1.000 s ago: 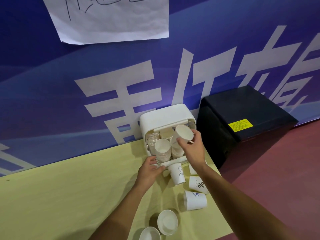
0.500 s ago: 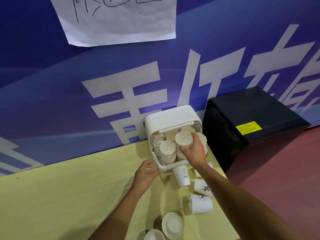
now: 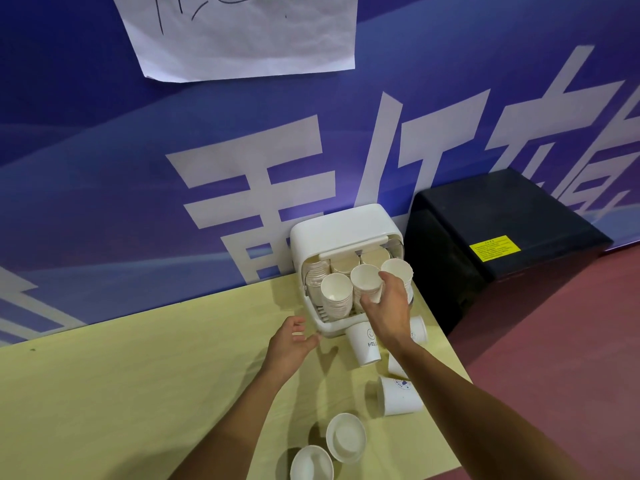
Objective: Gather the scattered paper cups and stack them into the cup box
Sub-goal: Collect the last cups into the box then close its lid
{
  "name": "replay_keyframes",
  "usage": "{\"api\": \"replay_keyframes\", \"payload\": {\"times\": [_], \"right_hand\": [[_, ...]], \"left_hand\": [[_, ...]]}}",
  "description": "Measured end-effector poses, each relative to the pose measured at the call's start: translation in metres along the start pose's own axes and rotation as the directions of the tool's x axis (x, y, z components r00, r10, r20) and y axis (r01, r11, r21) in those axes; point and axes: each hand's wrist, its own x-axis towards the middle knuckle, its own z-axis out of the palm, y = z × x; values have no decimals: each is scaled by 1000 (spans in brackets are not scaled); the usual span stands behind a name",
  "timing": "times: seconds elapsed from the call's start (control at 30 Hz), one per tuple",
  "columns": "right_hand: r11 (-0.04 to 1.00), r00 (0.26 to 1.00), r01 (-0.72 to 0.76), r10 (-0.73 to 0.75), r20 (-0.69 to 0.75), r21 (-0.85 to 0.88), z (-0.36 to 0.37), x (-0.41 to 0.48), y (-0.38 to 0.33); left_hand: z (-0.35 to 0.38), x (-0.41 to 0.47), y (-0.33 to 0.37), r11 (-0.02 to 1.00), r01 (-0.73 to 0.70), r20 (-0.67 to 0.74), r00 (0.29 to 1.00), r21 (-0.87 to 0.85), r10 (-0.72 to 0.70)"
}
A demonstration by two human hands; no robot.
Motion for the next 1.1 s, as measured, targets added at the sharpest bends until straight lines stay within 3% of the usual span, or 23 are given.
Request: {"api": "replay_keyframes", "payload": {"times": [0.17,0.4,1.1], "right_hand": [[999,998,-42,42,41,-8,5,-20,15],[997,955,-55,70,287,-60,11,-63,41],[972,937,-117,176,302,-206,21,-148,50]], "left_hand": [[-4,-5,-9,1000,16,40,999,16,-17],[4,-11,-26,996,20,131,991,85,-31],[1,-43,-75,979,28,394,913,204,-108]]}}
